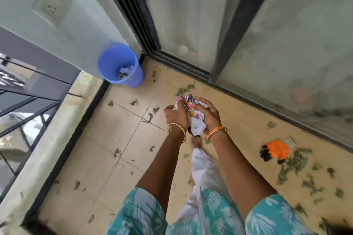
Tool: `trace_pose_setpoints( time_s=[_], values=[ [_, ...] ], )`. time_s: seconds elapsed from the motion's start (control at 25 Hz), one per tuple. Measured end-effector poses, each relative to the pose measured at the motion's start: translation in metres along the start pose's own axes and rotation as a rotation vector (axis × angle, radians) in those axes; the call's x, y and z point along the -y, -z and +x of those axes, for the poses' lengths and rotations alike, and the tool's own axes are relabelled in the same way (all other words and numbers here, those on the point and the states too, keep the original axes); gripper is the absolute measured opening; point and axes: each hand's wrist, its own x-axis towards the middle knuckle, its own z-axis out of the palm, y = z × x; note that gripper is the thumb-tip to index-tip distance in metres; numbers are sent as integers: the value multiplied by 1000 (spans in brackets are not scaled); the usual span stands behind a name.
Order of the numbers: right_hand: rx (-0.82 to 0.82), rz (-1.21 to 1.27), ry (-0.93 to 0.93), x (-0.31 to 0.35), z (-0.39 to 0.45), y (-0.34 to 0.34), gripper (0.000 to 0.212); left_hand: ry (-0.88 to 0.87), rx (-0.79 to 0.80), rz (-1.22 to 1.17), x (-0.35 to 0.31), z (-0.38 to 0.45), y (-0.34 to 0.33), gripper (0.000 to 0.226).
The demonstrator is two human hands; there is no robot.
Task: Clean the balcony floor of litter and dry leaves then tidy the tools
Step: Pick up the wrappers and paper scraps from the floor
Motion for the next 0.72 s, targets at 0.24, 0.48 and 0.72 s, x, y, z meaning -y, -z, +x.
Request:
trace_pose_setpoints(
  time_s=[0.24,0.48,0.72],
  values=[
    [86,-101,-113,-1,60,-86,22,14,-48,-199,-48,78,31,42],
    [175,-269,-134,-8,121,-169,21,60,-116,-388,-96,137,76,40],
    [184,-343,-137,-59,202,-257,19,15,-180,-289,-133,252,124,52]
  ],
)
